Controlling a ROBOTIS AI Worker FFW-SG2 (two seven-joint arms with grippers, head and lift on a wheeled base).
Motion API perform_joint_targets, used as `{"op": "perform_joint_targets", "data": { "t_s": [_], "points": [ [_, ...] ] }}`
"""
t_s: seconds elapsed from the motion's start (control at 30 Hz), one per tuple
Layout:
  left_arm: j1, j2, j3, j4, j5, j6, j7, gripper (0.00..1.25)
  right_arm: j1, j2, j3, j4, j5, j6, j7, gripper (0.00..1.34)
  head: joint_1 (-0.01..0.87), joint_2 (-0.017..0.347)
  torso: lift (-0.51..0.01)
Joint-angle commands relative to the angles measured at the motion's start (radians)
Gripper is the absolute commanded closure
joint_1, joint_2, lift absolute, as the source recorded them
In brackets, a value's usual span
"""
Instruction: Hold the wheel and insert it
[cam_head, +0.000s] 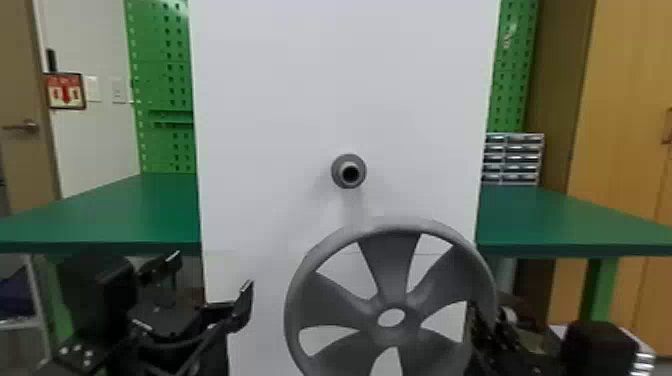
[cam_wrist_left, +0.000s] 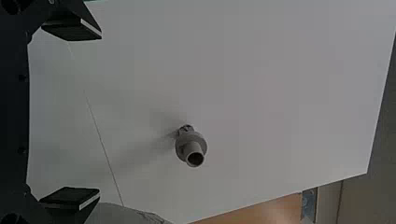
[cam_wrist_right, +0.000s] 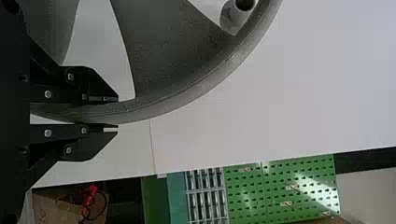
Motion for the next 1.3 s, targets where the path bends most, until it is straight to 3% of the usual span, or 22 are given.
{"op": "perform_joint_targets", "data": {
  "t_s": [0.0, 0.43, 1.27],
  "points": [
    [-0.001, 0.000, -0.002, 0.001, -0.001, -0.001, 0.000, 0.10, -0.022, 0.004, -0.004, 0.000, -0.001, 0.025, 0.000, 1.21, 0.210, 0.009, -0.442],
    [-0.004, 0.000, -0.008, 0.006, -0.001, -0.001, 0.000, 0.10, -0.074, 0.034, -0.019, -0.023, 0.004, 0.098, 0.000, 1.22, 0.210, 0.009, -0.442],
    [-0.005, 0.000, -0.016, 0.015, -0.004, -0.003, 0.000, 0.10, -0.195, 0.042, -0.030, -0.036, -0.005, 0.258, 0.000, 1.22, 0.210, 0.009, -0.442]
  ]
}}
